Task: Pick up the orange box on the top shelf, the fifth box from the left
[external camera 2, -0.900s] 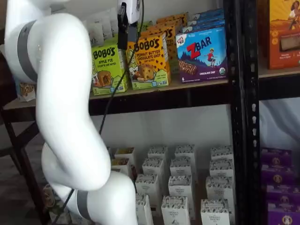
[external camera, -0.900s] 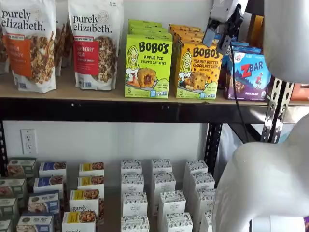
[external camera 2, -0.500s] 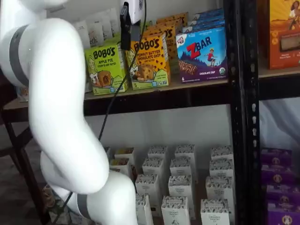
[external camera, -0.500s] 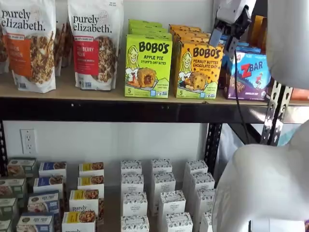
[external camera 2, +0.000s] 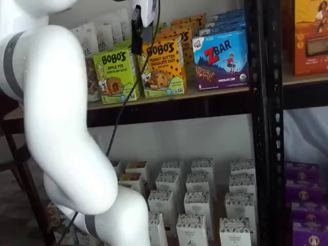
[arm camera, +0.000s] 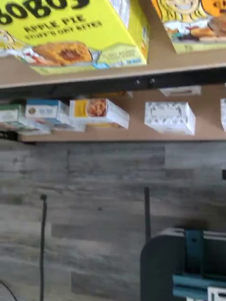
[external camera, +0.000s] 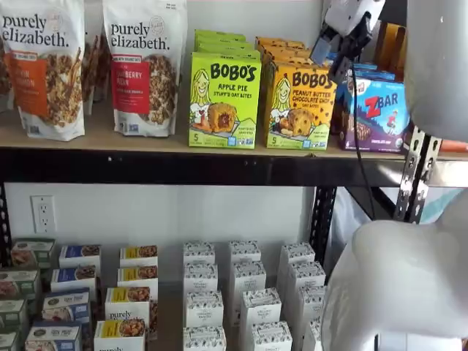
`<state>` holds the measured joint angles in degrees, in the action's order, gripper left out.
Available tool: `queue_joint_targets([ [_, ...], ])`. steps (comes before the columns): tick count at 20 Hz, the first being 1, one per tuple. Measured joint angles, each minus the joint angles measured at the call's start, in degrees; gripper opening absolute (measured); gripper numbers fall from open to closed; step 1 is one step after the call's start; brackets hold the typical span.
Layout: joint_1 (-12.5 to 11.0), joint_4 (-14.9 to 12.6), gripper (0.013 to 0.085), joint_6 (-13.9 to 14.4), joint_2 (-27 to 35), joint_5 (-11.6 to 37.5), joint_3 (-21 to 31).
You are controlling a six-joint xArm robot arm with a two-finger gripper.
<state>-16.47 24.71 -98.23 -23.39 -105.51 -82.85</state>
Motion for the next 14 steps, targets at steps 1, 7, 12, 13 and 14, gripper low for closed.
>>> queue_joint_targets([
  [1, 0.0, 0.4, 0.0850, 0.0, 0.0, 0.9, 0.3],
  [7, -0.1, 2.4, 0.0850, -0.2, 0.4, 6.7, 1.5],
  [12, 0.5, 2.1, 0.0850, -0.4, 0.0, 12.4, 2.9],
  [13, 0.9, 1.6, 0.0850, -0.4, -0.4, 14.4, 3.6],
  [14, 1.4, 0.9, 0.0850, -0.4, -0.7, 16.5, 4.3],
])
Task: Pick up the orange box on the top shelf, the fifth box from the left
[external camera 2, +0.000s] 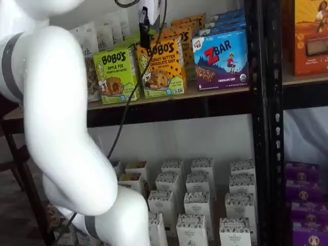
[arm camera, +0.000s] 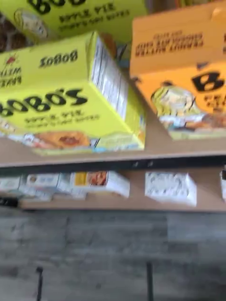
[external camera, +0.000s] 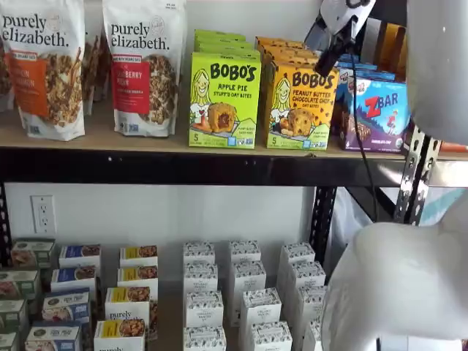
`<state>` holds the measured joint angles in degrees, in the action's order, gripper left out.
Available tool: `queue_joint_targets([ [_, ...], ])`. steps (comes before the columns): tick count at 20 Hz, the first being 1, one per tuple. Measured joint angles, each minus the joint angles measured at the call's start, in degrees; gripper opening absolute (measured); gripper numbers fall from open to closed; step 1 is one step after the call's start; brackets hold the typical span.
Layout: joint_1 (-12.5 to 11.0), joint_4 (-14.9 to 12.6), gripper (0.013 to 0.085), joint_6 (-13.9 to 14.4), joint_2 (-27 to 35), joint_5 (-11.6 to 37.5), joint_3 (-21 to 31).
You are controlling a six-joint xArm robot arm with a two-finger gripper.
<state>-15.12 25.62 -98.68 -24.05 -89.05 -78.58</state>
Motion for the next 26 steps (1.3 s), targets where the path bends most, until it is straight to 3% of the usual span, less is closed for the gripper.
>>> queue_joint_targets([
  [5, 1.8, -2.7, 0.0850, 0.3, 0.2, 5.7, 0.9],
  [10, 2.2, -4.1, 0.0850, 0.5, 2.4, 4.1, -1.7],
  [19, 1.3, -6.8, 0.0850, -0.2, 7.1, -2.8, -8.6],
  [23, 1.7, -7.4, 0.0850, 0.0, 8.0, -2.4, -9.5],
  [26, 3.8, -9.6, 0.0850, 1.1, 8.0, 0.4, -8.8],
])
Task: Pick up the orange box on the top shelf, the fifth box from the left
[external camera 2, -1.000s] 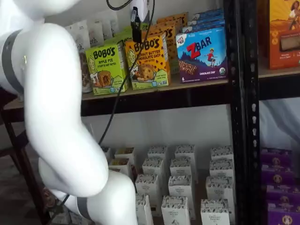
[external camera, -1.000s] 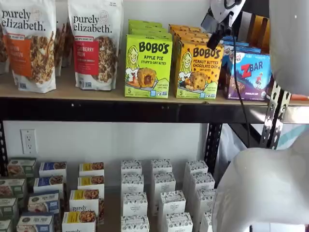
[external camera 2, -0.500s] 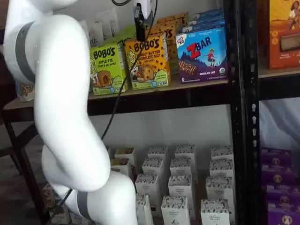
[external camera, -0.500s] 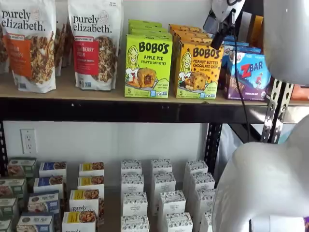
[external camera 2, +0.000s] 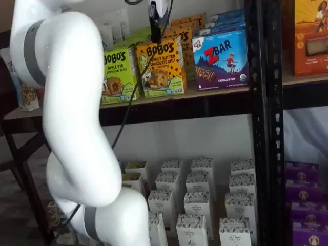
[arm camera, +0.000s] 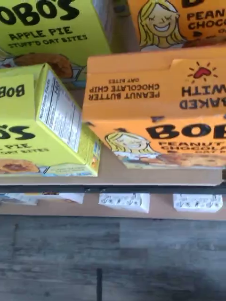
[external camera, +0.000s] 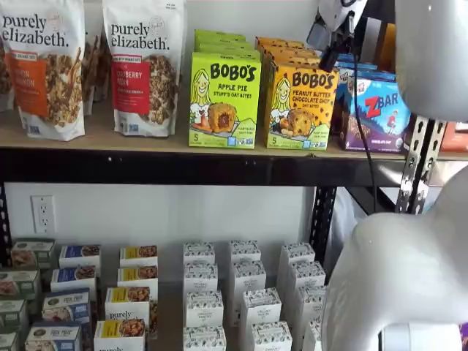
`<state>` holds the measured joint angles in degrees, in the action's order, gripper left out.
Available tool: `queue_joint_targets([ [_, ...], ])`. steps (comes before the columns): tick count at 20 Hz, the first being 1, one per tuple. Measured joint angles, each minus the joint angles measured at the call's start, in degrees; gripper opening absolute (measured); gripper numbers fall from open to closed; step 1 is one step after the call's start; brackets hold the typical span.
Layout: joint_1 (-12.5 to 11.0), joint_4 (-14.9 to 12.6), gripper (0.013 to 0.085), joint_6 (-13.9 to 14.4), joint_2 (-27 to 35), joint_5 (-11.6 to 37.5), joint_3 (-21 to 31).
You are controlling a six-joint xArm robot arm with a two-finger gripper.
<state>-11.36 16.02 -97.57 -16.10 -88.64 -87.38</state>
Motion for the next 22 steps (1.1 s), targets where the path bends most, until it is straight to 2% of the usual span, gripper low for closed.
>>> queue_joint_targets([
  [4, 2.7, -2.9, 0.0850, 1.6, -0.9, 5.2, 2.1],
  [7, 4.0, -4.6, 0.0850, 2.4, -1.2, 7.1, 2.7],
  [10, 4.2, -4.4, 0.0850, 2.9, 0.1, 4.3, 0.6],
  [15, 3.9, -4.5, 0.0850, 3.1, 3.3, -3.5, -4.4],
  [22, 3.7, -4.1, 0.0850, 3.1, 4.7, -6.1, -6.1],
])
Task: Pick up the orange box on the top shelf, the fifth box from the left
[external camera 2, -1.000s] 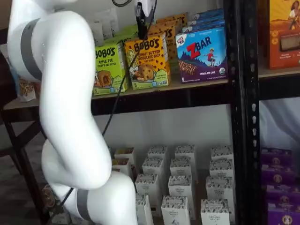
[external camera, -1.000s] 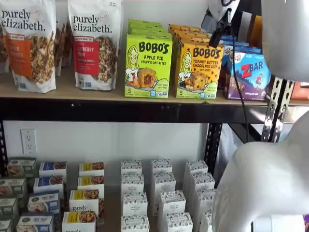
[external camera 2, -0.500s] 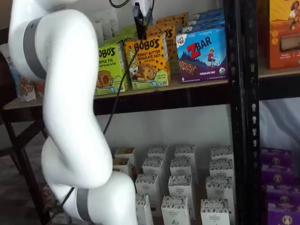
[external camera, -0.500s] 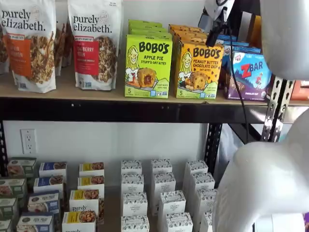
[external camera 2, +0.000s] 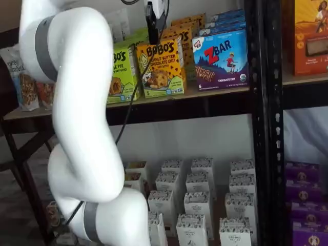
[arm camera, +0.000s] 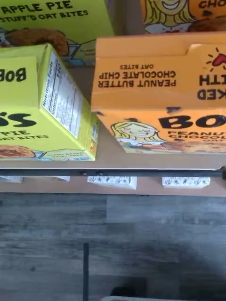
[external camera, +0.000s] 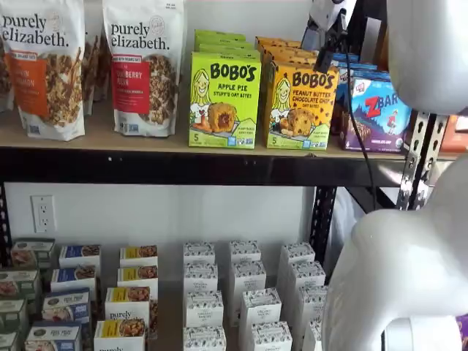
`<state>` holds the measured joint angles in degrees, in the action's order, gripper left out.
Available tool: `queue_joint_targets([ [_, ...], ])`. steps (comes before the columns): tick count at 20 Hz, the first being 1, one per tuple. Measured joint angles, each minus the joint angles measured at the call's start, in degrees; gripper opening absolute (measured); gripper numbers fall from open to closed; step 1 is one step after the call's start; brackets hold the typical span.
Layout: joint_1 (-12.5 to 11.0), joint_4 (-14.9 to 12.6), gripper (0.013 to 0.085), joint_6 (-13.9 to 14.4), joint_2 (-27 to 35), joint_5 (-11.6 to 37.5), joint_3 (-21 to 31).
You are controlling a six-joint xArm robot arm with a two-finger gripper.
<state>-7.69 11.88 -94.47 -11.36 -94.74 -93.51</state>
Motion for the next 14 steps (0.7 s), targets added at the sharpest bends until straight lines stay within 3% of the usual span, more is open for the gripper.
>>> queue_joint_targets([
  [8, 0.3, -0.5, 0.0850, 0.1, 2.1, -1.5, -1.8],
  [14, 1.7, -0.9, 0.0850, 1.3, 3.7, -1.9, -2.7],
])
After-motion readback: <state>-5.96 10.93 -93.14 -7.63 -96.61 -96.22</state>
